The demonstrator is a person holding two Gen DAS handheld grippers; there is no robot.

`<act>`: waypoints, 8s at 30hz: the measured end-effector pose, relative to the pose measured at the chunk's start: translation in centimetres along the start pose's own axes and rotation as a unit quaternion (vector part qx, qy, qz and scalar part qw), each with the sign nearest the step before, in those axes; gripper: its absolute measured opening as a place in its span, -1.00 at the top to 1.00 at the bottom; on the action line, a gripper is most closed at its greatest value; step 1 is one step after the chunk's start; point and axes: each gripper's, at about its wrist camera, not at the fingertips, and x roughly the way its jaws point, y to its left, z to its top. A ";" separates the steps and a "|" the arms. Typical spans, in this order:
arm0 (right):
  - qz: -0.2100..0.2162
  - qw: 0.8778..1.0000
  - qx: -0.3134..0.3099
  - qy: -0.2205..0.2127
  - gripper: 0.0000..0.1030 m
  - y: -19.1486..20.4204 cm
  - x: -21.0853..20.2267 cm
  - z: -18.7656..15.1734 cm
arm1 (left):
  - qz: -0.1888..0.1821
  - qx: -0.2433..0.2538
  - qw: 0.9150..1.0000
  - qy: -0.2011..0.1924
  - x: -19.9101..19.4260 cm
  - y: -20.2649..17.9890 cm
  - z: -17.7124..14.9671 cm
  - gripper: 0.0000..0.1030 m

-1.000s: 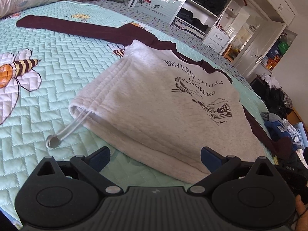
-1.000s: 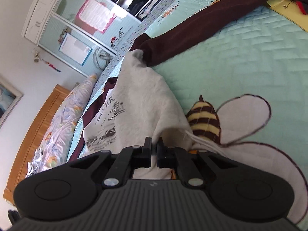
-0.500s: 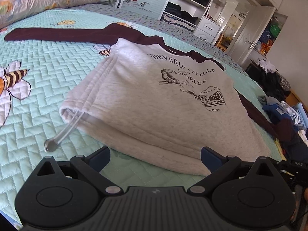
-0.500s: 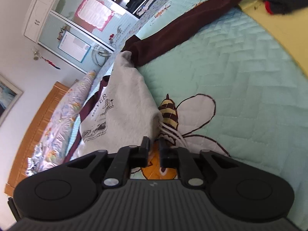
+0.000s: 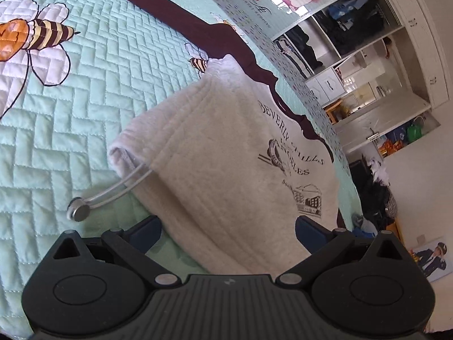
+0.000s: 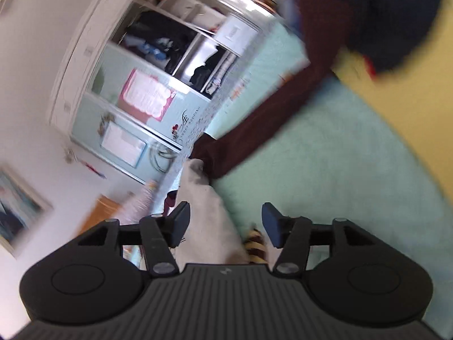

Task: Fold clothes

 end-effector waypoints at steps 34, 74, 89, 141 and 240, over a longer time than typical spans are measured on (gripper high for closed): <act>-0.109 0.949 -0.294 0.034 -0.17 8.3 -0.4 -3.9 | 0.132 0.161 0.978 -0.016 1.3 -0.6 1.4 0.23; -0.060 0.954 -0.236 0.174 -0.50 7.4 4.3 -1.7 | 0.101 0.265 0.958 0.048 4.1 0.0 6.4 -0.64; -0.050 0.970 -0.169 0.168 0.78 9.4 2.5 0.7 | 0.150 0.247 0.957 0.038 2.1 -2.2 7.0 0.73; -0.146 0.824 -0.477 0.270 -0.26 17.2 7.4 -7.1 | 0.191 0.360 0.909 0.088 3.4 -6.7 -0.2 -0.37; -0.170 0.867 -0.454 0.118 -0.88 23.9 9.5 -1.5 | 0.209 0.407 0.889 0.011 7.4 -12.6 3.8 -0.83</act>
